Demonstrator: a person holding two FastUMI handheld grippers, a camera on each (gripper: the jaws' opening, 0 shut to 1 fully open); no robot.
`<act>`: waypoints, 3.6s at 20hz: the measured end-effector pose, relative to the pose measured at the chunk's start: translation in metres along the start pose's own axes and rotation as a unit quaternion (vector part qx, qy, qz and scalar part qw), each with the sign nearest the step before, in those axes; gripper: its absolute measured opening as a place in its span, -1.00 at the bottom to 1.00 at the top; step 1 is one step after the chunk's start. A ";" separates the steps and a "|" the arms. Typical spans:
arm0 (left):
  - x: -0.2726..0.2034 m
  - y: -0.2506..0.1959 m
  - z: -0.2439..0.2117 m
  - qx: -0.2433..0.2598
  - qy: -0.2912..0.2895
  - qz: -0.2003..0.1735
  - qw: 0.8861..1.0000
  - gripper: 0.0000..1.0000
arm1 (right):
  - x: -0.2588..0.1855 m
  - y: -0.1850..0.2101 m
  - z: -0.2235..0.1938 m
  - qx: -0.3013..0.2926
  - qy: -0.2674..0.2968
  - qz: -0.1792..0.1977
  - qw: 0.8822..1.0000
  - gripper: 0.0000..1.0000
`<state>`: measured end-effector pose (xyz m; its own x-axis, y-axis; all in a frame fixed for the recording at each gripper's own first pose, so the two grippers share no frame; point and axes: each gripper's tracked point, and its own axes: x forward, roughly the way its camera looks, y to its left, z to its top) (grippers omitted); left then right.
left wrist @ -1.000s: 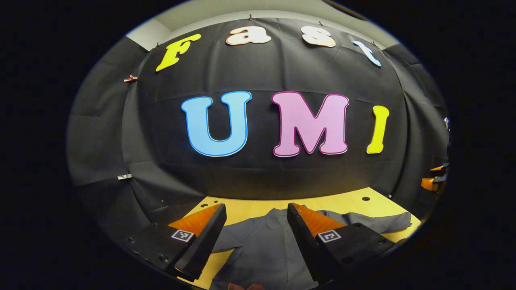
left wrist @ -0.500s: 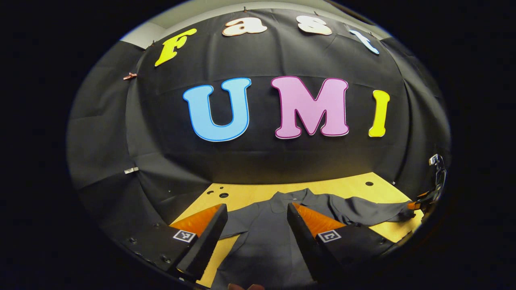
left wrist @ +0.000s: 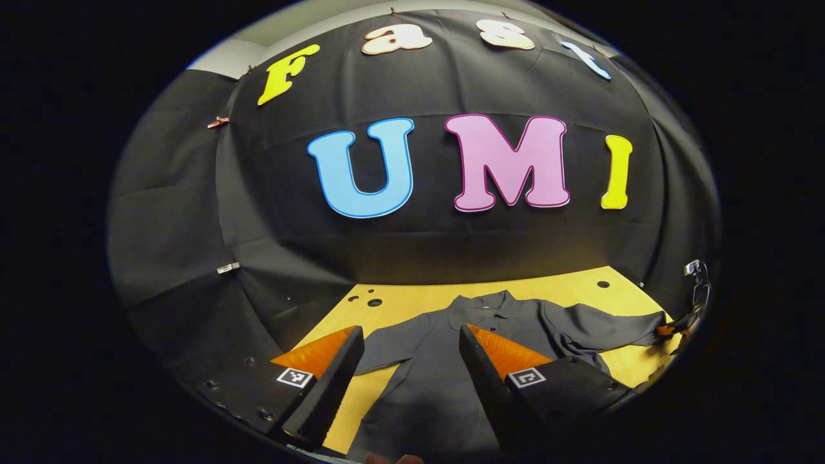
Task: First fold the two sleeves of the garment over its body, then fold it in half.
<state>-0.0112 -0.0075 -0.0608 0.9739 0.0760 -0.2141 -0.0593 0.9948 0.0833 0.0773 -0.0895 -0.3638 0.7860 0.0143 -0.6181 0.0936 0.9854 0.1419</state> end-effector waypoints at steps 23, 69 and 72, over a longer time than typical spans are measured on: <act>0.058 0.183 -0.035 -0.041 -0.037 -0.085 0.995 0.94 | -0.243 0.301 0.170 -0.025 -0.252 0.041 0.966 -0.89; 0.174 0.324 -0.256 -0.146 0.199 0.015 0.969 -0.89 | -0.228 0.464 0.012 0.007 -0.040 0.230 0.972 0.53; 0.157 0.288 -0.197 -0.131 0.152 -0.015 0.980 -0.89 | -0.227 0.441 0.016 0.010 -0.047 0.224 0.973 0.53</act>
<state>0.0809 0.3041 -0.2626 0.8682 0.0237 -0.4957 -0.1249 0.9771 -0.1721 -0.0497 0.3392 -0.1483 0.8029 0.4251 -0.4178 -0.2595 0.8804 0.3970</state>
